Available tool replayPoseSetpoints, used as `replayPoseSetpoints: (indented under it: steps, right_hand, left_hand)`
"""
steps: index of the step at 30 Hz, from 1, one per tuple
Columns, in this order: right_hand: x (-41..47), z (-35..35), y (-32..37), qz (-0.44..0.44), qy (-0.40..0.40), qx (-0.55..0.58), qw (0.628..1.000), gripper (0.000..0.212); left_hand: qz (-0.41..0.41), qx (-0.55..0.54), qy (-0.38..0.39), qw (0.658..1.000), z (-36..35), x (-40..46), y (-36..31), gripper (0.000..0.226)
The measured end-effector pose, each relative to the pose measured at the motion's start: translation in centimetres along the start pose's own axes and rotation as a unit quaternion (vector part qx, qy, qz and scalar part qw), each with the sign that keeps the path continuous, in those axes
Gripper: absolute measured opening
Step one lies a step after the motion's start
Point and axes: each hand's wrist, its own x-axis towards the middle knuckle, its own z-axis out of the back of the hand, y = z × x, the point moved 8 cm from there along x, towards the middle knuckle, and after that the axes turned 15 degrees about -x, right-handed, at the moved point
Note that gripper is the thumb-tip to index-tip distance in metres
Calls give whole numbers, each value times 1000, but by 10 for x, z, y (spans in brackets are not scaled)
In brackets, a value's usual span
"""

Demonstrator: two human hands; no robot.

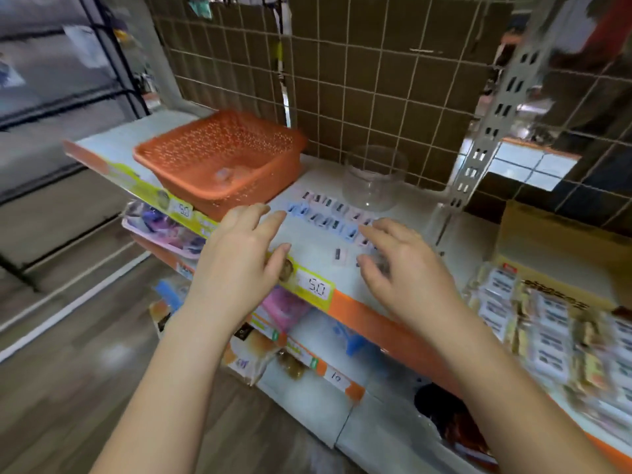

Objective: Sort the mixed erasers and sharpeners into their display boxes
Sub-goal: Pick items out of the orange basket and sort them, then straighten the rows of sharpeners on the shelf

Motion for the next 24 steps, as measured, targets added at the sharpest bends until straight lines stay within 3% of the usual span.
replayPoseSetpoints:
  steps: [13,21,24]
  right_hand:
    - [128,-35,79,72,-4,17,997,38]
    - [210,-73,119,38,49,-20,998,32]
    - [232,-95,134,41,152,-27,987,32]
  left_hand:
    - [78,-13,-15,997,37,53,136,57]
    - [59,-57,94,992,26,126,232,59]
    - [51,-96,164,980,17,148,249,57]
